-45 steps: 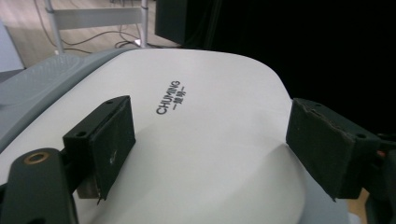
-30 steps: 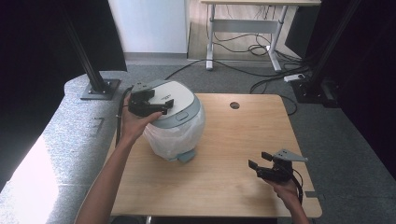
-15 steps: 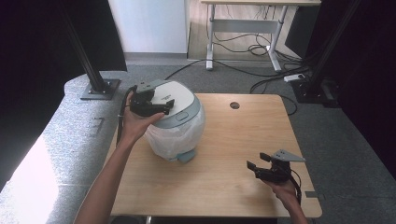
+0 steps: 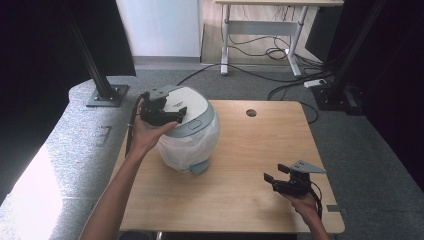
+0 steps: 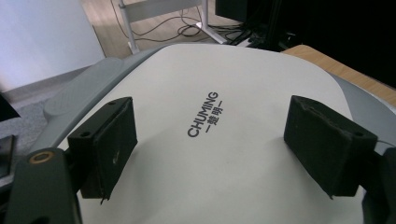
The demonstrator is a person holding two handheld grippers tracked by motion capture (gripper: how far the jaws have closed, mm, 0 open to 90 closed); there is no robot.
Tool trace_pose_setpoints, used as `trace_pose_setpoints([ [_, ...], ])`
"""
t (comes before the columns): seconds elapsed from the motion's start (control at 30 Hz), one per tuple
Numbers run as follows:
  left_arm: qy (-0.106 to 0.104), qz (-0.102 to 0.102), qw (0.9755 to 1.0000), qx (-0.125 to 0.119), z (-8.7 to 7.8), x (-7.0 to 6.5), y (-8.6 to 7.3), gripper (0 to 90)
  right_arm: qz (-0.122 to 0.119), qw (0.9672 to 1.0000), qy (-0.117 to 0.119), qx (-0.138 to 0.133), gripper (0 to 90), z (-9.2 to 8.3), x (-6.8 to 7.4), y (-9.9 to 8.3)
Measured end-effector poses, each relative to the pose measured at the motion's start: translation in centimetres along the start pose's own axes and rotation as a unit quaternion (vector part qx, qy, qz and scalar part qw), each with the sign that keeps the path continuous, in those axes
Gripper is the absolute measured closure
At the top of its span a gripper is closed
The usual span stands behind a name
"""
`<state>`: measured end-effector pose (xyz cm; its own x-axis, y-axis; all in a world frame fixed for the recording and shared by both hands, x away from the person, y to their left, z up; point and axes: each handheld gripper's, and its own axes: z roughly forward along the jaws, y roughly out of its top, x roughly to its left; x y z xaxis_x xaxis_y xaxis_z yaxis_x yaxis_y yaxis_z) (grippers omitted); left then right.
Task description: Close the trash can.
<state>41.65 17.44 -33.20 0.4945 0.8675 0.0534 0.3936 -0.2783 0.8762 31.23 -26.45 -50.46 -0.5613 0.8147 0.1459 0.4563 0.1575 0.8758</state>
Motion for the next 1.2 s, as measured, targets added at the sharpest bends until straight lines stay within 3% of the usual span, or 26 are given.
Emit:
trace_pose_setpoints([
  [0.1, 0.005, 0.005, 1.0000, -0.003, -0.1, -0.3, 0.0, 19.4, 0.002, 1.0000, -0.001, -0.001, 25.1, -0.1, -0.1, 0.0],
  [0.13, -0.006, 0.011, 0.9999, 0.003, 0.0, -0.5, -0.1, 22.5, 0.002, 1.0000, -0.001, -0.001, 25.1, -0.1, -0.1, 0.0],
  [0.17, -0.025, 0.001, 0.9997, 0.002, 0.2, -0.6, -0.2, 22.7, 0.002, 1.0000, -0.001, 0.000, 25.1, 0.0, -0.2, 0.0],
  [0.27, -0.018, 0.013, 0.9997, 0.002, 0.3, -1.2, 0.0, 22.6, 0.002, 1.0000, -0.001, 0.002, 25.0, 0.0, -0.1, 0.0],
  [0.43, -0.036, 0.005, 0.9993, 0.014, 0.2, -0.7, 0.3, 22.4, 0.003, 1.0000, -0.001, -0.003, 25.0, -0.3, -0.3, 0.0],
  [0.53, -0.049, -0.011, 0.9987, 0.006, 0.0, -0.1, 0.1, 21.3, 0.005, 1.0000, -0.001, -0.006, 25.0, -0.4, -0.5, 0.1],
  [0.63, -0.080, -0.027, 0.9964, -0.010, -0.5, 0.3, -0.3, 18.9, 0.007, 0.9999, -0.003, -0.007, 25.0, -0.5, -0.7, 0.1],
  [1.0, -0.094, -0.017, 0.9941, -0.053, -4.0, 0.0, -2.7, 17.0, 0.007, 0.9999, -0.004, -0.011, 25.0, -0.8, -0.7, 0.2],
  [1.2, -0.093, -0.007, 0.9941, -0.055, -5.4, -0.3, -4.8, 16.9, 0.008, 0.9999, -0.006, -0.012, 25.0, -0.9, -0.9, 0.1],
])
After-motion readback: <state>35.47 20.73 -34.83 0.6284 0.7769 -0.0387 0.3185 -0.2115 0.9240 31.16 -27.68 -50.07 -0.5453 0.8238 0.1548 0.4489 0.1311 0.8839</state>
